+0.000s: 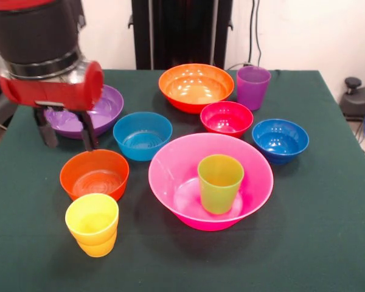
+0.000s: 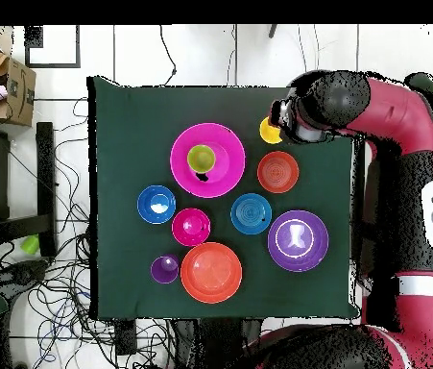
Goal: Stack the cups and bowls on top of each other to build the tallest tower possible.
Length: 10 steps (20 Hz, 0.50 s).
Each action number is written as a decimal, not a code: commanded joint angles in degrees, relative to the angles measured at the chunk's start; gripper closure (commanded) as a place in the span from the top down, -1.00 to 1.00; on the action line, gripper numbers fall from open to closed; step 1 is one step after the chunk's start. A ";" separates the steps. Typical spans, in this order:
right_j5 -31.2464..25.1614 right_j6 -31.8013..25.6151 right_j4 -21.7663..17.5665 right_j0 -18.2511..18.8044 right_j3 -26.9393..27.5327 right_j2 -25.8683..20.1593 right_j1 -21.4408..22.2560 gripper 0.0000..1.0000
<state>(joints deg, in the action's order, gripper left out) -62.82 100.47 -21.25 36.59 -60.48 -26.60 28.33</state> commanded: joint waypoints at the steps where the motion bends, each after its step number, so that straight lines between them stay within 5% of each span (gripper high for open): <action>1: 5.15 -4.45 -3.49 -3.46 -8.37 0.13 0.73 1.00; 10: 8.60 -5.74 -3.32 -2.84 -8.41 0.08 -1.86 1.00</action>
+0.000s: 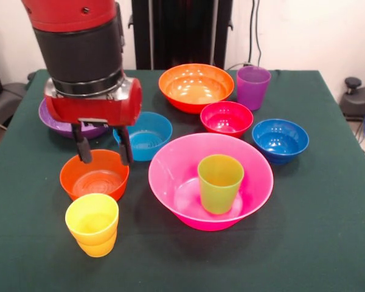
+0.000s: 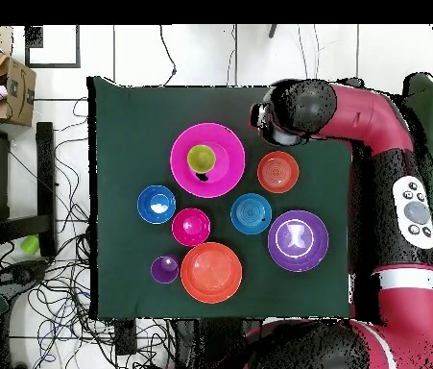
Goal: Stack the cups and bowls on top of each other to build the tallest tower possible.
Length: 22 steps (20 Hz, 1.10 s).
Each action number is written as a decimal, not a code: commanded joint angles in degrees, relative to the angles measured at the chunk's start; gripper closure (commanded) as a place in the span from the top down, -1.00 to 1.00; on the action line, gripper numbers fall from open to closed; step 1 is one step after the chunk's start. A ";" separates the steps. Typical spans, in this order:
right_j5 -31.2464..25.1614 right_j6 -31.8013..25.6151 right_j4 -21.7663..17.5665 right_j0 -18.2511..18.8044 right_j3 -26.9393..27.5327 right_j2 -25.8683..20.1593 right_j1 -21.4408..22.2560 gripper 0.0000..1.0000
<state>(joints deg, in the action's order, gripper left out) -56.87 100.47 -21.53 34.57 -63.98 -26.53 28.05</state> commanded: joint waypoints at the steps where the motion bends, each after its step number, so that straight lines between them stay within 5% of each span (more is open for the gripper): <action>1: 2.10 -6.54 -2.76 -0.47 -4.47 -0.21 -1.98 1.00; 22: 3.77 -6.26 -3.64 -1.24 0.46 -0.34 -6.67 1.00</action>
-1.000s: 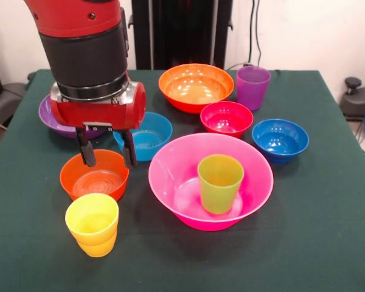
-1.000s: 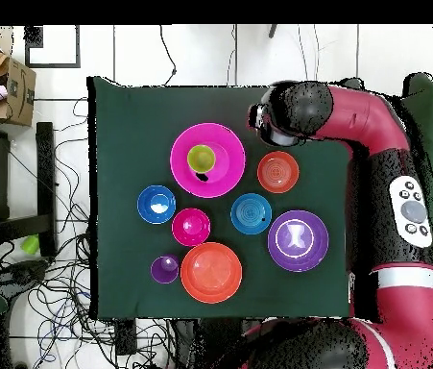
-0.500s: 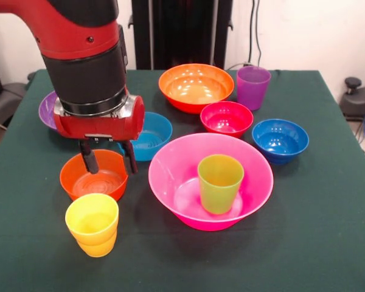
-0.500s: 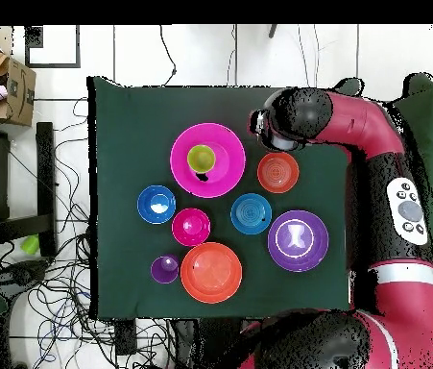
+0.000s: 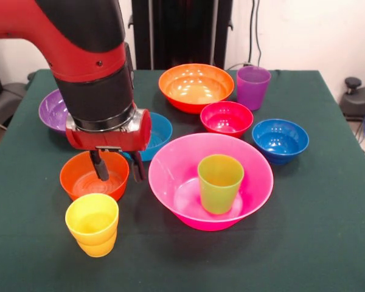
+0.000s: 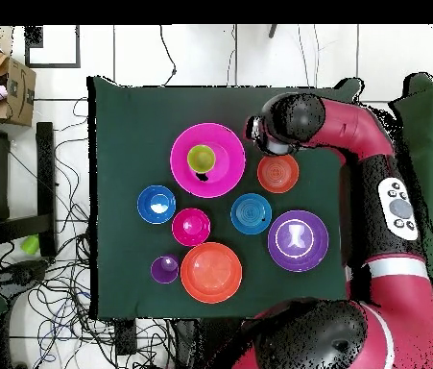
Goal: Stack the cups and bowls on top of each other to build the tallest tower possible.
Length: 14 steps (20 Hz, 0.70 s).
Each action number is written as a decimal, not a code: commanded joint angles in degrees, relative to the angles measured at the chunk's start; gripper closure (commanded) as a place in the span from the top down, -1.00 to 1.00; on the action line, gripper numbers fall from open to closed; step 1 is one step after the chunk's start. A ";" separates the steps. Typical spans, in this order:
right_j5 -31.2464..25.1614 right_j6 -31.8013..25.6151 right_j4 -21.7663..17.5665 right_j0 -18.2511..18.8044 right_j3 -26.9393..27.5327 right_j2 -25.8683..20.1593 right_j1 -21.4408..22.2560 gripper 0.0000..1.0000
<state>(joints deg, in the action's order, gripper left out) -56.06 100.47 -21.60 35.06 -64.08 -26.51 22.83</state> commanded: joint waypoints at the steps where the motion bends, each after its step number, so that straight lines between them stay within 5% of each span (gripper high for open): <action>1: 3.18 -6.37 -3.84 -1.94 1.41 -0.40 -1.99 1.00; 5: 5.46 -6.29 -4.44 -1.45 -0.25 -0.17 -1.13 1.00; 8: 8.72 -5.56 -4.69 -0.04 -6.28 0.52 2.00 1.00; 14: 9.03 -7.02 -4.86 0.85 -6.99 1.01 2.68 1.00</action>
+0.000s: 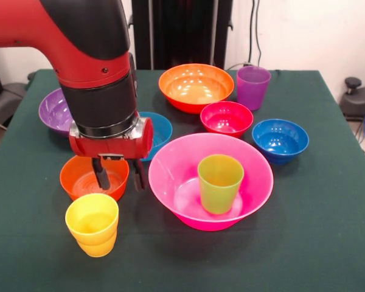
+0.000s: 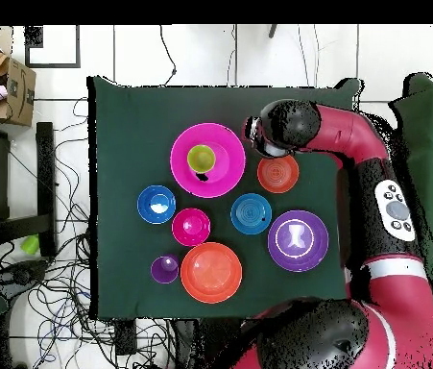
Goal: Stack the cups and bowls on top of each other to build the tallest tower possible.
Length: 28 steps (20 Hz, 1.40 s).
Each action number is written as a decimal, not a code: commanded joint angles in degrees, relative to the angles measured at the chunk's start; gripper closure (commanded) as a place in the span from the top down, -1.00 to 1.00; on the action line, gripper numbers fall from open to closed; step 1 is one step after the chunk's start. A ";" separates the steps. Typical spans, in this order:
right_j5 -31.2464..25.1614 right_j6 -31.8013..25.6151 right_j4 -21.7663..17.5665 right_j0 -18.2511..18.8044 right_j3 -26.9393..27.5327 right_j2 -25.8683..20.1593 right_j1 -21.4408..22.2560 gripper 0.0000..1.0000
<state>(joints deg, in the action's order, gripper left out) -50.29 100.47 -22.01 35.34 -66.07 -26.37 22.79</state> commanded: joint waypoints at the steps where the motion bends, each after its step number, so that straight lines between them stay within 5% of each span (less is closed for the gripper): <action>1: 2.84 -7.68 -4.44 0.86 -4.97 0.90 3.12 1.00; 8: 3.28 -7.27 -6.92 0.25 -5.56 3.00 3.31 1.00; 18: 3.27 -6.33 -7.64 2.47 -14.18 4.76 5.32 1.00; 23: 7.04 -3.21 -6.50 4.80 -25.79 5.03 11.82 1.00; 28: 8.07 -3.88 -6.63 7.26 -31.62 4.38 14.95 1.00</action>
<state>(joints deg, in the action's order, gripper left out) -45.75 100.47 -25.36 41.13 -85.66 -23.32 33.93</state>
